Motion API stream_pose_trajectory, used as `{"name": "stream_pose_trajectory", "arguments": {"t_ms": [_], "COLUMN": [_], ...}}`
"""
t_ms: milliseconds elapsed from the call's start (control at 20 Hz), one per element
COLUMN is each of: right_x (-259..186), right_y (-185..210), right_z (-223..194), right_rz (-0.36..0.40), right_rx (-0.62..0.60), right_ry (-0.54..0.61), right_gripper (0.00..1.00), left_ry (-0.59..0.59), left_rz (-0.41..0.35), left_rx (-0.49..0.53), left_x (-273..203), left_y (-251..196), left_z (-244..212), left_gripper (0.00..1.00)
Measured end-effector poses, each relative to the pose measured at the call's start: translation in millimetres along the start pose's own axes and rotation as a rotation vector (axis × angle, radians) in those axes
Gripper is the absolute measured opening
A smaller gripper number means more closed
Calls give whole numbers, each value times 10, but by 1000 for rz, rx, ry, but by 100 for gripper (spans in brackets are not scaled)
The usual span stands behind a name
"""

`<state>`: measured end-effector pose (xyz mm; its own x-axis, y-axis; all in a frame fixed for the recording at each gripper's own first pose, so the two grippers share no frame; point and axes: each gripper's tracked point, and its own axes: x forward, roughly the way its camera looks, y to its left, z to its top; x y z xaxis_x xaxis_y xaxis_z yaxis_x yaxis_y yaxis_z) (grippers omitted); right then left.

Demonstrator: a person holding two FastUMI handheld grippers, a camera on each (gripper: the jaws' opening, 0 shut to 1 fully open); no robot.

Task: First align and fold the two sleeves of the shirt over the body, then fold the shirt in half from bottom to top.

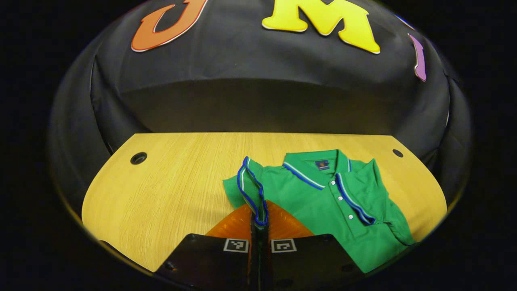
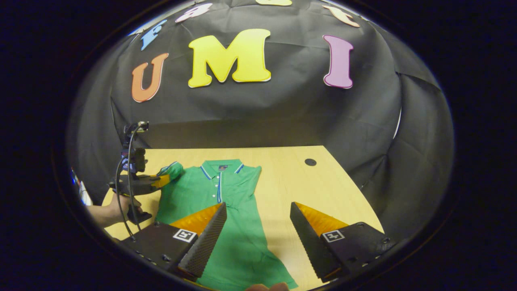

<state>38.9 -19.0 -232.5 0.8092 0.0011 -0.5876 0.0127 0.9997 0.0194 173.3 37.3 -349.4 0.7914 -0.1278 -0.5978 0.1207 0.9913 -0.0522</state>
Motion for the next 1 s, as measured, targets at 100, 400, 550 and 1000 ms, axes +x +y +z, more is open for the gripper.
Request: {"name": "stream_pose_trajectory", "arguments": {"t_ms": [100, 400, 550, 1000], "right_x": [-47, -216, -259, -287], "right_y": [-64, -477, -623, -421], "right_z": [34, 68, 23, 187], "right_rz": [-9, -76, -91, -10], "right_rx": [5, 9, 21, -45], "right_ry": [-14, -41, -32, -79], "right_gripper": [97, 96, 96, 97], "left_ry": [-19, 45, 122, 31], "left_rz": [3, 34, 47, 90], "left_rx": [32, 51, 46, -39], "left_x": [-21, 177, 245, -362], "left_y": [-154, -693, -890, -759], "left_z": [124, -10, -266, -49], "left_gripper": [7, 9, 21, 100]}}
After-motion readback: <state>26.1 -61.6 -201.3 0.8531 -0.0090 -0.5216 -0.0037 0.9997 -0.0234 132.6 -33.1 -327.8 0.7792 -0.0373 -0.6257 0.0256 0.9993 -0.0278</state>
